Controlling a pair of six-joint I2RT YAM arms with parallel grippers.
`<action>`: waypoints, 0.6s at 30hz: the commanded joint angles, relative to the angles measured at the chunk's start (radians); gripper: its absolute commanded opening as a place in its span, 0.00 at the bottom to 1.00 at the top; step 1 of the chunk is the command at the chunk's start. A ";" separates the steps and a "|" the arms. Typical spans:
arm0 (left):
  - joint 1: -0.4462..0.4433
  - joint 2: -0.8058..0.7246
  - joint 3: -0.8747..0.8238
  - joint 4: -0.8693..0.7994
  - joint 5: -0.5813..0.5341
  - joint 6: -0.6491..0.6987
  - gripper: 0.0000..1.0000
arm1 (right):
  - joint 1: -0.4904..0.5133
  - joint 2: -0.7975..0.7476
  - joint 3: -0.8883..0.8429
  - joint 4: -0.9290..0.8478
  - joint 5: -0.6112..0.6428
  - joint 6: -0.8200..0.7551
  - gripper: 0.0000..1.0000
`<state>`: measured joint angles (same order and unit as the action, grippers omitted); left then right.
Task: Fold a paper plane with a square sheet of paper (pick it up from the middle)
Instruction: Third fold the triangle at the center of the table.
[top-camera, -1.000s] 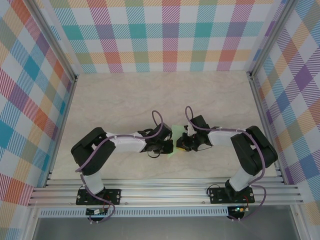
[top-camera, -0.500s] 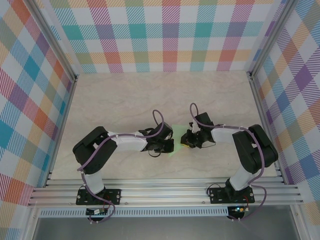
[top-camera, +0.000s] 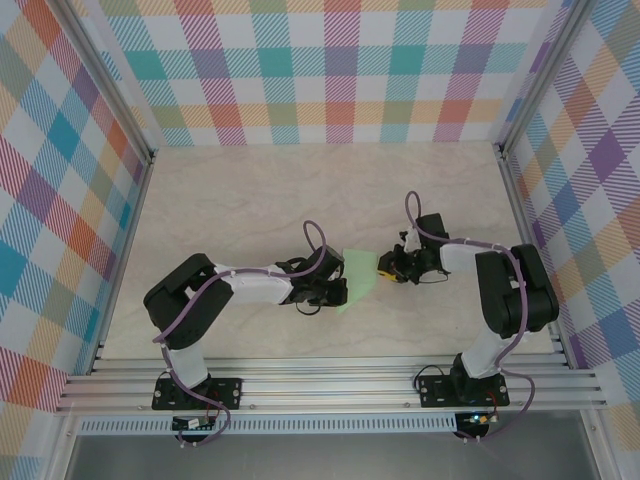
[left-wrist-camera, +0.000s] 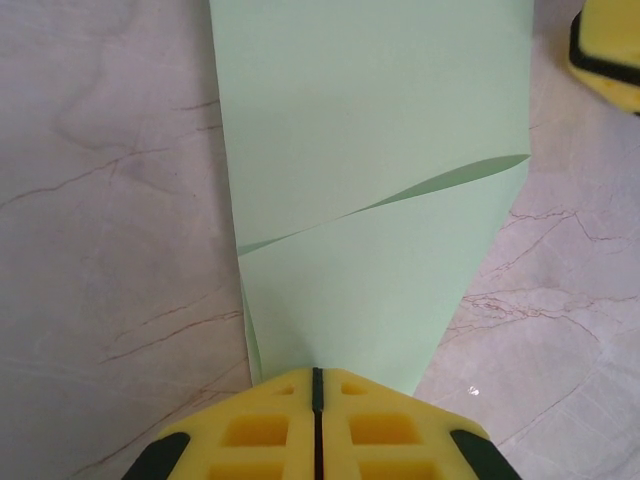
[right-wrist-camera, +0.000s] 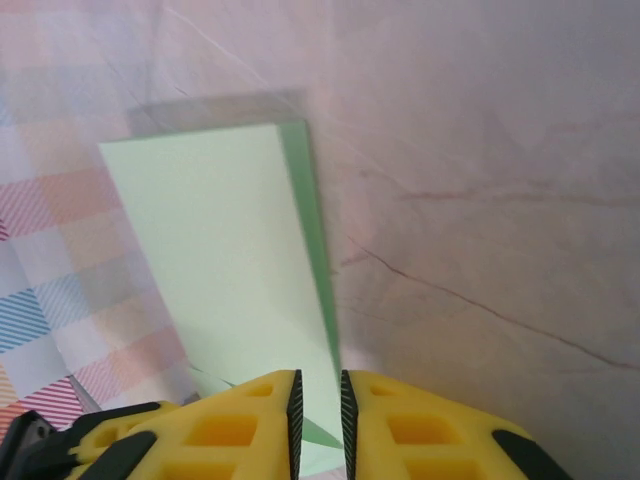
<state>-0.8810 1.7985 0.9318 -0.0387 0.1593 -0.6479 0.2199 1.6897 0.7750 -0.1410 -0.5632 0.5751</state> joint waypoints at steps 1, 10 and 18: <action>-0.003 0.004 -0.042 -0.078 0.009 -0.016 0.10 | 0.002 -0.031 0.019 -0.036 -0.062 -0.039 0.24; 0.004 -0.120 0.027 -0.111 -0.014 0.016 0.17 | 0.002 -0.090 -0.078 0.005 -0.113 -0.006 0.39; 0.028 -0.047 0.098 -0.124 0.000 0.057 0.15 | 0.004 -0.113 -0.117 0.025 -0.155 0.004 0.46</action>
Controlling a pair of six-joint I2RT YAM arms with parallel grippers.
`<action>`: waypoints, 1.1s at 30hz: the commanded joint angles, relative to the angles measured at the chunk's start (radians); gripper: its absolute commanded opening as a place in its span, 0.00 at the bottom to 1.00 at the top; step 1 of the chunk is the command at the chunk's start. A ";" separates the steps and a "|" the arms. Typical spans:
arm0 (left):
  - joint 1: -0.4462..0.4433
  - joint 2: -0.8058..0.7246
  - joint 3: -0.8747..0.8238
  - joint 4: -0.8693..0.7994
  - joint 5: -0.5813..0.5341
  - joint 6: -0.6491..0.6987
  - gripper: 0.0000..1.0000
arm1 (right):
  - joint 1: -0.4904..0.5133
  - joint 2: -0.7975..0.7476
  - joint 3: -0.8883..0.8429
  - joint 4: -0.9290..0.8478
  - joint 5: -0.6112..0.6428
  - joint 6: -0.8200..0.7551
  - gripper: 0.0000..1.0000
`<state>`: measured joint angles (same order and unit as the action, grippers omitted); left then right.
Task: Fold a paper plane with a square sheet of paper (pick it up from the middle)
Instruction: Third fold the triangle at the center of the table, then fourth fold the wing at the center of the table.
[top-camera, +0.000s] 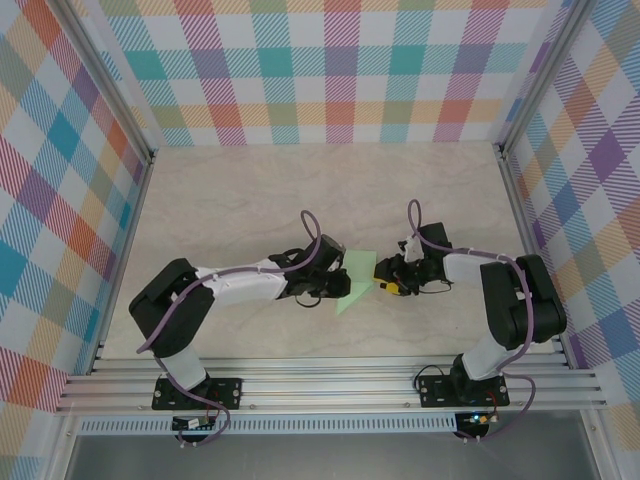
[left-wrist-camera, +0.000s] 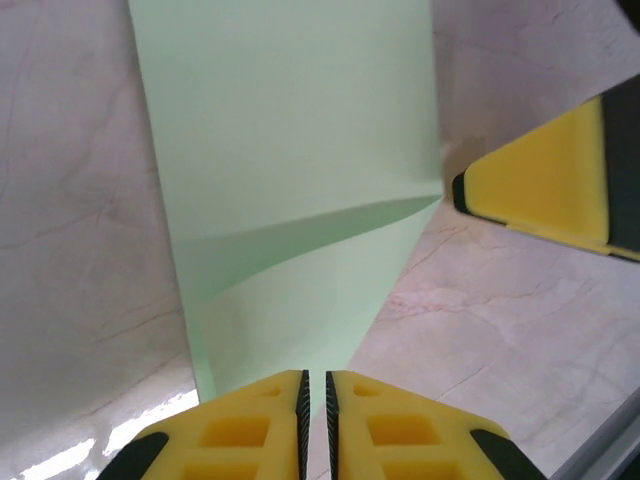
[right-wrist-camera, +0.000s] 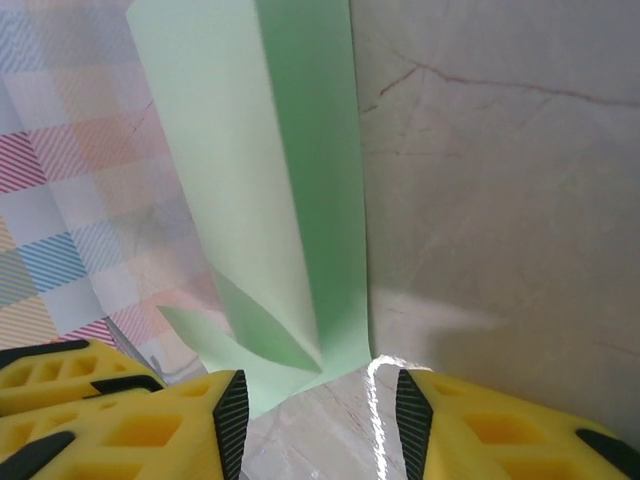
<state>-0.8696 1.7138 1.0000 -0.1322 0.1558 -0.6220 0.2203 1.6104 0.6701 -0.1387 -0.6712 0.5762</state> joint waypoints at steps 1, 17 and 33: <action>0.018 0.050 0.035 -0.032 0.000 0.032 0.14 | 0.004 -0.033 -0.013 0.025 -0.052 0.005 0.46; 0.031 0.115 0.038 -0.030 -0.031 0.038 0.11 | 0.034 0.006 -0.005 0.064 -0.097 0.017 0.50; 0.033 0.135 0.033 -0.022 -0.027 0.032 0.11 | 0.079 0.075 0.040 0.082 -0.126 0.005 0.41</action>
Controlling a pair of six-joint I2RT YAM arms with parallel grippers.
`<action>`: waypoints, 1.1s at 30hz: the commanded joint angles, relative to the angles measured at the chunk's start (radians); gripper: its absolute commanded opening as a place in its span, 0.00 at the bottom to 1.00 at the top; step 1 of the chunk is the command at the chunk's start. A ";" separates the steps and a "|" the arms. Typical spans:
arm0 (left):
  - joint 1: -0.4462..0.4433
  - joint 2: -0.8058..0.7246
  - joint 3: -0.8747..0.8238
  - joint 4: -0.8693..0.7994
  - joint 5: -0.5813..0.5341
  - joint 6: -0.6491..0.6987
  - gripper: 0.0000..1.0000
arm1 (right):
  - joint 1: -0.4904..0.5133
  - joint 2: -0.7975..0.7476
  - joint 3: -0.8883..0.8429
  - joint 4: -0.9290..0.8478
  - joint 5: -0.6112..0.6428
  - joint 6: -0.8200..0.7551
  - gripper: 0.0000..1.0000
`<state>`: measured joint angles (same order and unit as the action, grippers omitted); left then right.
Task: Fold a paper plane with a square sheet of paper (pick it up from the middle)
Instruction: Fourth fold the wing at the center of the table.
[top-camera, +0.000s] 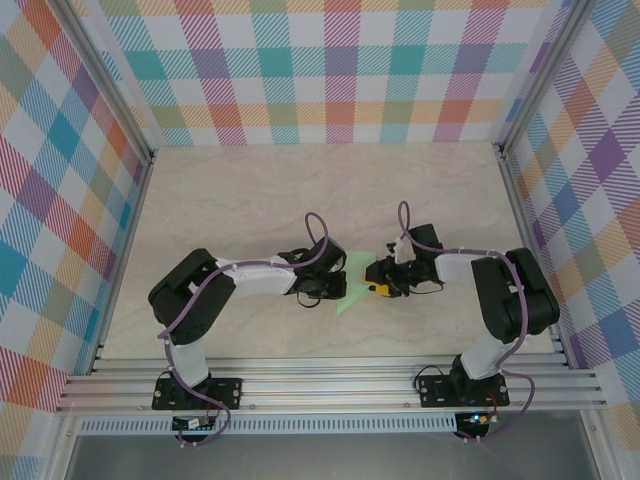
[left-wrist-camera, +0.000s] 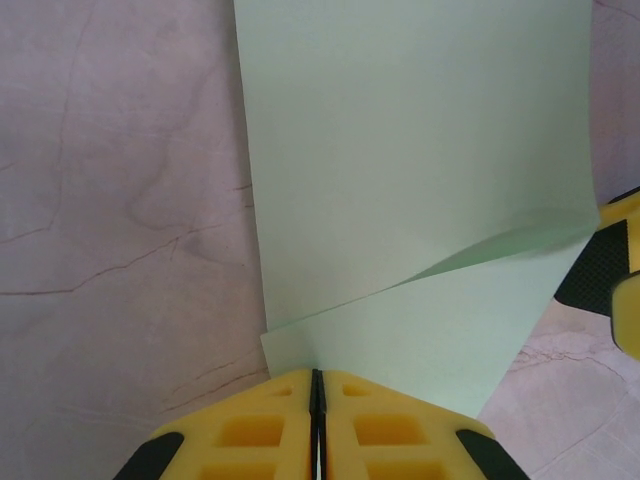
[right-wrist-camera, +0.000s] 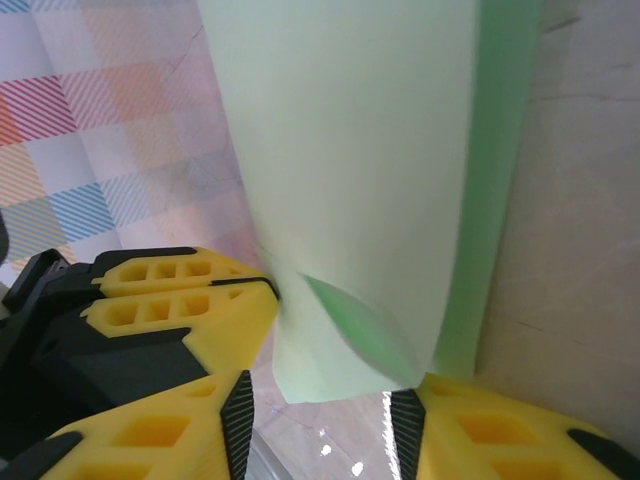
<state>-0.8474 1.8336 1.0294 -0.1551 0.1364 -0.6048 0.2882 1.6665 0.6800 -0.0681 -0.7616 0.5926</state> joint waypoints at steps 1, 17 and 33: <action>0.011 0.014 0.003 0.002 -0.005 0.014 0.11 | 0.015 0.023 0.036 0.005 -0.036 -0.017 0.39; -0.036 -0.142 -0.056 -0.012 -0.049 0.044 0.31 | 0.047 0.026 0.101 -0.120 0.049 -0.052 0.14; -0.246 -0.068 0.082 -0.205 -0.373 0.099 0.44 | 0.049 0.013 0.109 -0.131 0.043 -0.024 0.11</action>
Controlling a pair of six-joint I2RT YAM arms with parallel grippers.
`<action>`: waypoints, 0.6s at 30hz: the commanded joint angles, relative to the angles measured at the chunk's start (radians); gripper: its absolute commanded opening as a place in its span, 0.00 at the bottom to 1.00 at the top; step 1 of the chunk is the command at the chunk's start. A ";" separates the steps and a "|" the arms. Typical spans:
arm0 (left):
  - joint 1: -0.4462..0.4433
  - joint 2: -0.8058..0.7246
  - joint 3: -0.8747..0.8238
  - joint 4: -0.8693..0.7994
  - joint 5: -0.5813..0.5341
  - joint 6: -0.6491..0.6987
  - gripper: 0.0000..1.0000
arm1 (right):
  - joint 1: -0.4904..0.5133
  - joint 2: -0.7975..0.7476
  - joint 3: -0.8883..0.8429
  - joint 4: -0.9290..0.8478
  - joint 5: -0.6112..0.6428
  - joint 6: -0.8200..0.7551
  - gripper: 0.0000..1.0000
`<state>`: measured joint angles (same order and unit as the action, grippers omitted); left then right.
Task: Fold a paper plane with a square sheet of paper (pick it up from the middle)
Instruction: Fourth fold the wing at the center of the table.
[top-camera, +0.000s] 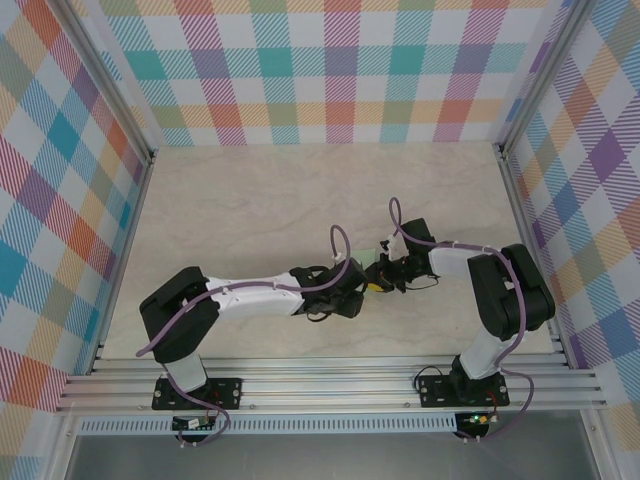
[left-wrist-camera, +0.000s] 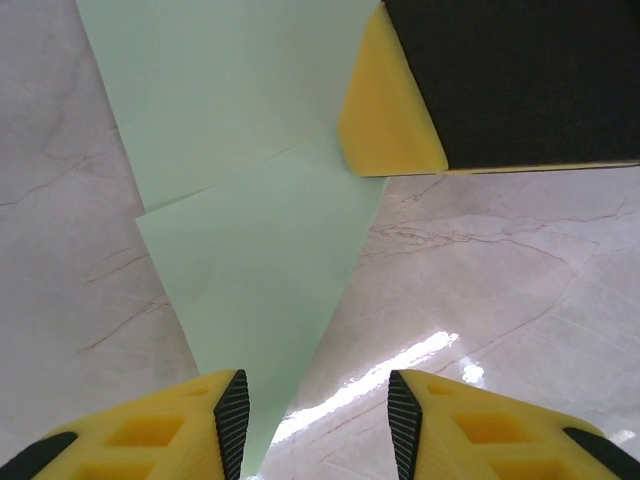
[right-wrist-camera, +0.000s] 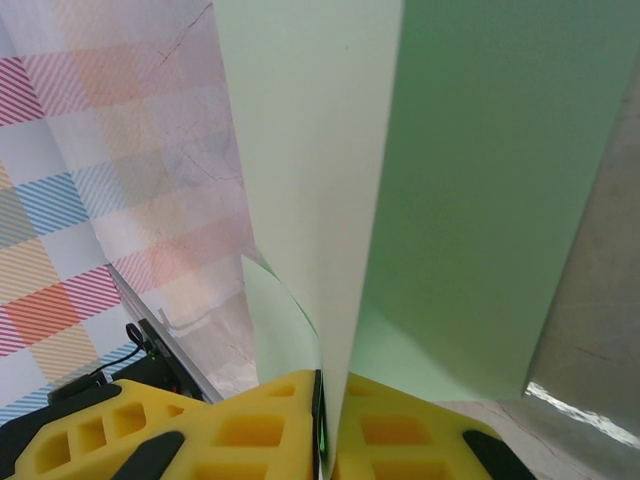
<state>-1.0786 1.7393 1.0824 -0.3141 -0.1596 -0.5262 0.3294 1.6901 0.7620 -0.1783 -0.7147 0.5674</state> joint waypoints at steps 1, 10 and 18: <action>-0.020 0.035 0.038 -0.052 -0.084 0.024 0.45 | 0.009 -0.013 0.027 -0.021 -0.004 0.002 0.11; -0.069 0.123 0.114 -0.108 -0.159 0.044 0.47 | 0.008 -0.026 0.034 -0.038 -0.006 -0.002 0.12; -0.102 0.177 0.158 -0.168 -0.259 0.037 0.44 | 0.009 -0.027 0.041 -0.045 -0.009 -0.002 0.12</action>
<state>-1.1645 1.8946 1.2125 -0.4225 -0.3500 -0.4995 0.3302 1.6897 0.7761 -0.2043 -0.7151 0.5674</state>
